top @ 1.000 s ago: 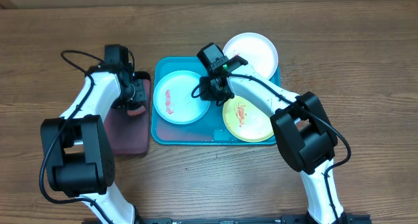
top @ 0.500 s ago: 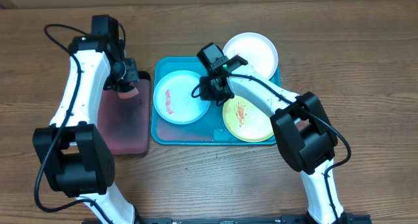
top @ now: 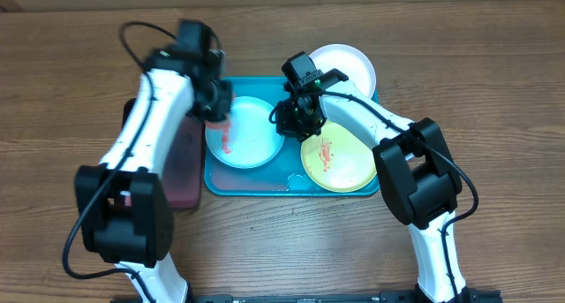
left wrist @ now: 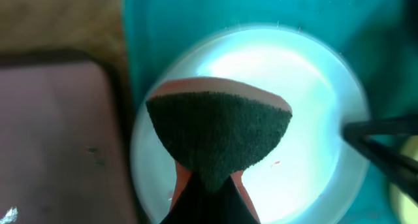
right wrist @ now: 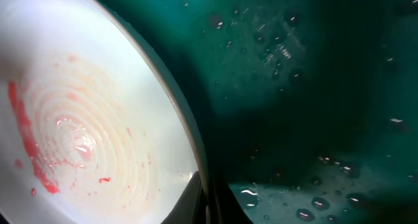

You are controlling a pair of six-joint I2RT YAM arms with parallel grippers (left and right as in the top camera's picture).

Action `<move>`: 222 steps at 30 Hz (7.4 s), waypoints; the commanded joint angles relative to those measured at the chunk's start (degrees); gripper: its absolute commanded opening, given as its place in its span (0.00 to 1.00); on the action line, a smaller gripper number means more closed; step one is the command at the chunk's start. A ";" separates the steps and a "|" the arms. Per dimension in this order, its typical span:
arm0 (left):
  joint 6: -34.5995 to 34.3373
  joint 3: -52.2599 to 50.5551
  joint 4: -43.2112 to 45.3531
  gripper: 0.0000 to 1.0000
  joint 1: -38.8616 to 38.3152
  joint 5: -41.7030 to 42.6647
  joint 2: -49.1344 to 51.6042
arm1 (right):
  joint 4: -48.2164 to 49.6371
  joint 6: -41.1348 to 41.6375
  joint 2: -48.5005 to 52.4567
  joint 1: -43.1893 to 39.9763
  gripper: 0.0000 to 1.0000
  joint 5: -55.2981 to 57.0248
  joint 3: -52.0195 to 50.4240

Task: Clean dirty plates on tray and stack at the side
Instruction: 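Carry the sponge with the left gripper onto the light blue plate, then scrub the light blue plate with the sponge while the right gripper holds it, then lift the light blue plate with the right gripper, tilting it up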

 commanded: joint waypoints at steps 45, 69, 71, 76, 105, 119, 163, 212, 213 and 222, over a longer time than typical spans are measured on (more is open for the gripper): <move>-11.13 -20.50 23.91 0.04 -7.15 -10.16 -0.15 | -0.68 0.42 0.70 -0.07 0.04 -1.33 -0.09; -8.31 -20.50 31.56 0.04 -6.99 -19.47 -0.15 | -1.51 0.42 0.70 -0.07 0.04 -1.33 -0.09; -8.39 -20.50 28.74 0.04 -6.99 -20.31 -0.15 | -1.49 0.44 0.70 -0.09 0.04 -1.33 -0.09; -8.96 -20.50 17.16 0.04 -7.17 -17.57 -0.15 | -1.51 0.46 0.70 -0.09 0.04 -0.72 -0.09; -13.03 -20.48 13.25 0.04 -7.45 -24.52 -0.15 | -1.77 0.42 0.70 -0.07 0.04 -0.72 -0.09; -2.69 -20.50 34.67 0.04 -7.98 -3.45 -0.13 | -2.36 0.42 0.70 0.37 0.04 -0.72 -0.09; 6.45 -17.73 11.65 0.04 -7.30 24.94 7.63 | -2.60 0.42 0.70 0.35 0.04 -0.74 -0.09; -5.68 16.46 -18.36 0.04 -4.94 8.87 7.65 | -11.96 2.95 0.26 -0.07 0.04 -4.63 1.88; -6.10 18.23 -19.19 0.04 -4.72 8.90 7.65 | -11.98 2.38 0.00 -0.09 0.04 -2.84 2.78; -13.35 23.47 -20.02 0.04 -1.29 8.44 7.65 | -12.57 0.02 -5.75 -0.04 0.04 14.12 7.56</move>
